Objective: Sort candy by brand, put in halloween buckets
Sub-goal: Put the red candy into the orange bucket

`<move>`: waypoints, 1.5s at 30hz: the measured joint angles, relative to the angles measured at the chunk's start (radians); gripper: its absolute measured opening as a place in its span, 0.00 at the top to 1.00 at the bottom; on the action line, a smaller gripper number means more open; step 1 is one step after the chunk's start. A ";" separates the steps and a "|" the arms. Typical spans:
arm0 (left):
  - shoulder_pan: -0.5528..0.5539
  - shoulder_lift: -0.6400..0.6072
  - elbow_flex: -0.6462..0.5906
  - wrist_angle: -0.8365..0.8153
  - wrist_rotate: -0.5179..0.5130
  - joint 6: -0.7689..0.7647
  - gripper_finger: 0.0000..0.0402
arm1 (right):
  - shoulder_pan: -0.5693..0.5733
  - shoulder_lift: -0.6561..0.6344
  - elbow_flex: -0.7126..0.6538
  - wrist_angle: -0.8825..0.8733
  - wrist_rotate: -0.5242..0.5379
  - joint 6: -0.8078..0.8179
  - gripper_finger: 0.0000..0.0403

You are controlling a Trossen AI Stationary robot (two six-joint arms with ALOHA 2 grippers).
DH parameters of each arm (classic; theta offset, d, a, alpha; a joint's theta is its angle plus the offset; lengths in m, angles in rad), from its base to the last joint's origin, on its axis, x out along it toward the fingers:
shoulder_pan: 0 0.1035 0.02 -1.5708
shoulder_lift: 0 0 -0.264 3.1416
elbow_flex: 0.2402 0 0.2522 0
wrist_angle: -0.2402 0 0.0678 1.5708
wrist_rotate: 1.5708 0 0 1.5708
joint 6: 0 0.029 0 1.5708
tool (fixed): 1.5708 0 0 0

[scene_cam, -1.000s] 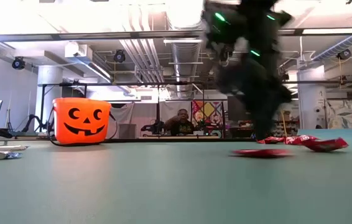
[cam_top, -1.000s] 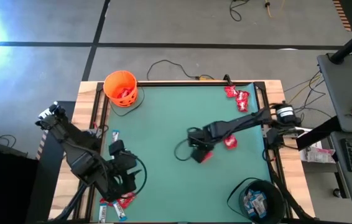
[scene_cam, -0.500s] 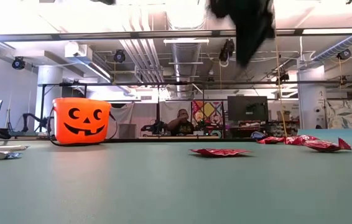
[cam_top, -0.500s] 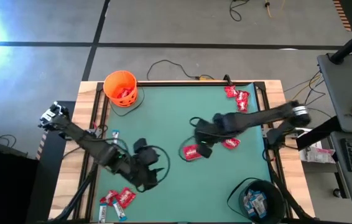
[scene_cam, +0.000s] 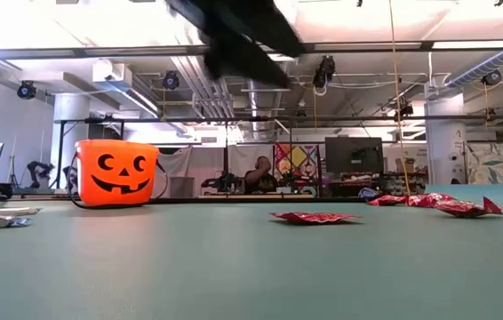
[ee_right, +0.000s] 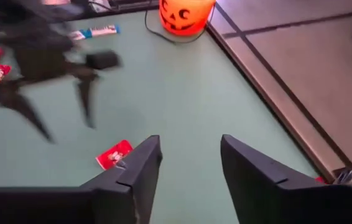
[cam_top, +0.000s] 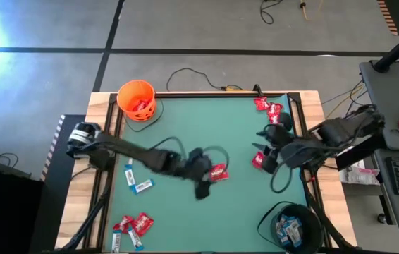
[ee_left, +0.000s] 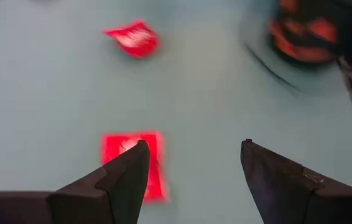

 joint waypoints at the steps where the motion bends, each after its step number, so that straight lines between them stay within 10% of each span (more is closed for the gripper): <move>1: 0.023 0.025 0.009 0.011 0.003 -0.005 0.42 | 0.001 -0.014 0.000 0.000 -0.002 -0.019 0.57; 29: 0.126 0.433 0.186 -0.105 -0.012 -0.020 0.28 | 0.005 -0.085 -0.002 -0.007 -0.060 -0.135 0.35; 45: 0.222 0.337 0.169 -0.246 -0.006 -0.064 0.90 | -0.147 -0.091 0.065 -0.009 -0.059 -0.168 0.37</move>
